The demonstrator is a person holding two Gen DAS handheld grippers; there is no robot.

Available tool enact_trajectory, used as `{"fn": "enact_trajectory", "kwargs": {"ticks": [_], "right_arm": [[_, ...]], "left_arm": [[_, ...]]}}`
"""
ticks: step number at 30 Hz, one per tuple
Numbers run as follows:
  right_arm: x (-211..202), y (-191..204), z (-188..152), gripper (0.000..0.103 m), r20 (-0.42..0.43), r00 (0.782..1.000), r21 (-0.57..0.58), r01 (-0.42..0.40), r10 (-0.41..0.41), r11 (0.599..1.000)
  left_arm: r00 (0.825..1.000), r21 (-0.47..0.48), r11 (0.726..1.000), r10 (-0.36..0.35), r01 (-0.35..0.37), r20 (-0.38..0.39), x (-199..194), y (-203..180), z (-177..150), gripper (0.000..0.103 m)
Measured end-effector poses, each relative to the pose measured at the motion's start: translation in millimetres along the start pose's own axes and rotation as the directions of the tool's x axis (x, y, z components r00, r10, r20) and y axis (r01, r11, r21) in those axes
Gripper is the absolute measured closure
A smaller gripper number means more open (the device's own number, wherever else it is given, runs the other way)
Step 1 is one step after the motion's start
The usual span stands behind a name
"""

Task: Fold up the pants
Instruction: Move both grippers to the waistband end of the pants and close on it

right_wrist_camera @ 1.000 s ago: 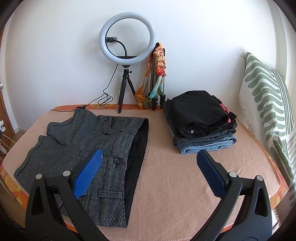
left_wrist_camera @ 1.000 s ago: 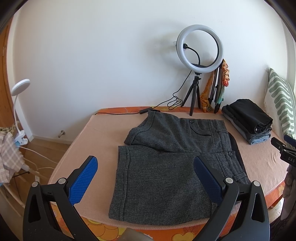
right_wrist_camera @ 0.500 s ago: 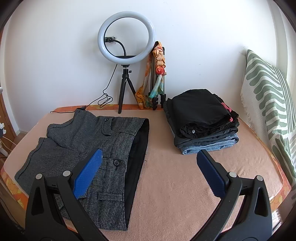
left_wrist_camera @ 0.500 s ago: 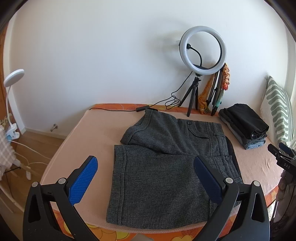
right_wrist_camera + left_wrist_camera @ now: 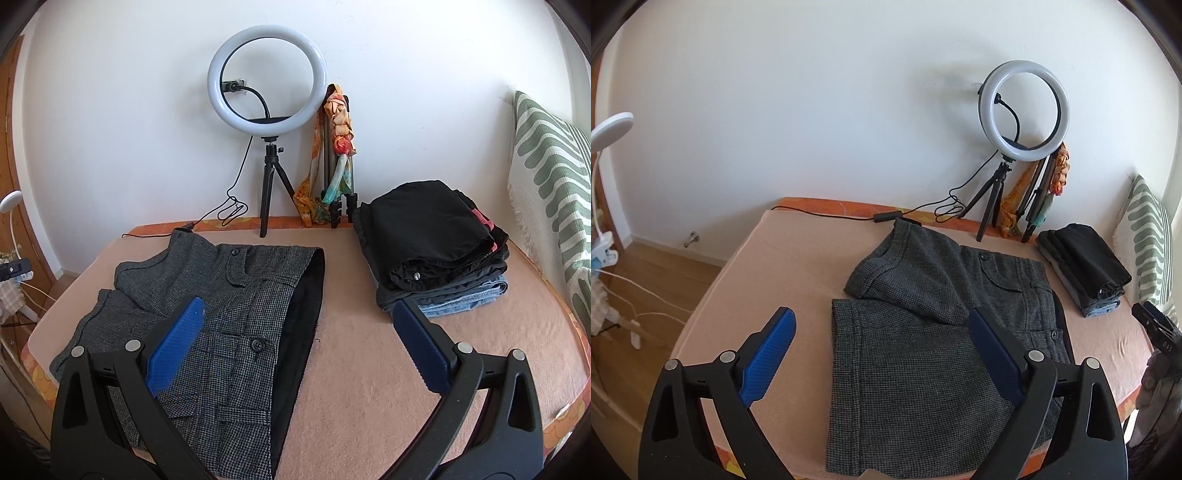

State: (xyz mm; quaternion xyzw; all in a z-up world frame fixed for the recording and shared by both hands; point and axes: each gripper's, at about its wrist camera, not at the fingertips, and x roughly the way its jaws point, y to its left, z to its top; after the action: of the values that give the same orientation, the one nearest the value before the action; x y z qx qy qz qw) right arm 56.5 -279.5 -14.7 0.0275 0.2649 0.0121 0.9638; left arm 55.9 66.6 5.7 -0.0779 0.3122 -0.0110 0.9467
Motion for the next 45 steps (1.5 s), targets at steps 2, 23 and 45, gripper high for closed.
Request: {"fn": "enact_trajectory", "kwargs": {"ticks": [2,23,45], "right_arm": [[2,3,2,0.0,0.0,1.0,-0.022,-0.003,0.003,1.0],[31,5,-19,0.021,-0.168,0.979,-0.088,-0.133,0.117,0.987],[126,-16,37,0.027,-0.244,0.964,-0.072,-0.122,0.101,0.99]], "left_arm": [[1.0,0.002,1.0,0.012,-0.012,0.003,4,6,4,0.014],[0.985,-0.055,0.998,-0.049,0.04,-0.166,50,38,-18,0.035],[0.974,0.067,0.993,-0.085,0.101,-0.21,134,22,74,0.043]]}}
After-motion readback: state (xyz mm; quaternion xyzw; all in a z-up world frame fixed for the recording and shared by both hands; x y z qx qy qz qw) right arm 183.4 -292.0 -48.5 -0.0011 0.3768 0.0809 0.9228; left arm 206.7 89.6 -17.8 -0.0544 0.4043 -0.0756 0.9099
